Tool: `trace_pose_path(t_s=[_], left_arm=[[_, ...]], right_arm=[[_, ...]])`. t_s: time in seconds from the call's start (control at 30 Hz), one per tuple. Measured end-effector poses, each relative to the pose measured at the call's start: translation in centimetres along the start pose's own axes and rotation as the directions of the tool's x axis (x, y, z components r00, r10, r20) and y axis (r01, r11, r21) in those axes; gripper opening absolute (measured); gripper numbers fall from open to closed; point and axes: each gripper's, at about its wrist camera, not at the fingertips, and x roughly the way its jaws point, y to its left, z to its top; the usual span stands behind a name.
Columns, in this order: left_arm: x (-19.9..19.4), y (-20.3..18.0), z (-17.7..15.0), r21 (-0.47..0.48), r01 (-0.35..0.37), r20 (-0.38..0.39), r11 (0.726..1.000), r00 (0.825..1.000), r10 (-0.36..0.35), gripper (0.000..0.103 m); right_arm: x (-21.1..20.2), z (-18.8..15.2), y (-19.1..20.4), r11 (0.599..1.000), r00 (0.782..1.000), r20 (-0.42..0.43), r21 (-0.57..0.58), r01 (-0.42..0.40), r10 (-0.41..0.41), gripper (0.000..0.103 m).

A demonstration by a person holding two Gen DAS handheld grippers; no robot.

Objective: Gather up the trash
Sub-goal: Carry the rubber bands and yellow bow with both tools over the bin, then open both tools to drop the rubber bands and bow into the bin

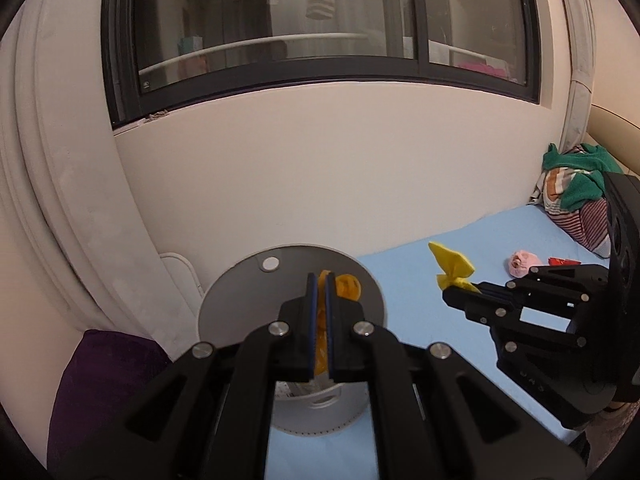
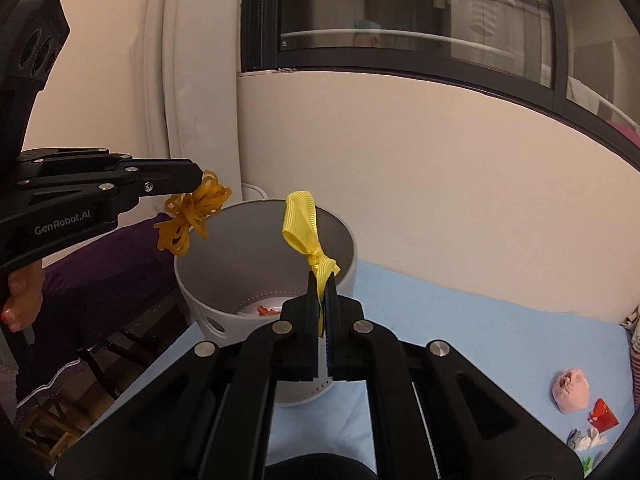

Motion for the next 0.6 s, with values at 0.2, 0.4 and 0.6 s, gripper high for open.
trace_pose_path(t_s=[0.2,0.4,0.6], left_arm=[[0.6,2.4,0.1,-0.029,-0.024,-0.015,0.999,1.0,0.024,0.004],[1.8,3.6,-0.1,-0.056,-0.024,-0.036,0.998,0.999,0.022,0.004],[3.1,4.4,-0.2,-0.069,-0.008,-0.053,0.998,0.999,0.005,0.016]], right_arm=[[1.8,2.2,1.7,0.998,0.999,-0.004,-0.015,-0.053,0.053,0.002],[3.6,3.7,2.0,0.997,0.997,-0.012,-0.012,-0.079,0.079,0.002],[5.7,4.2,1.2,0.994,0.995,-0.033,0.046,-0.095,0.096,0.056]])
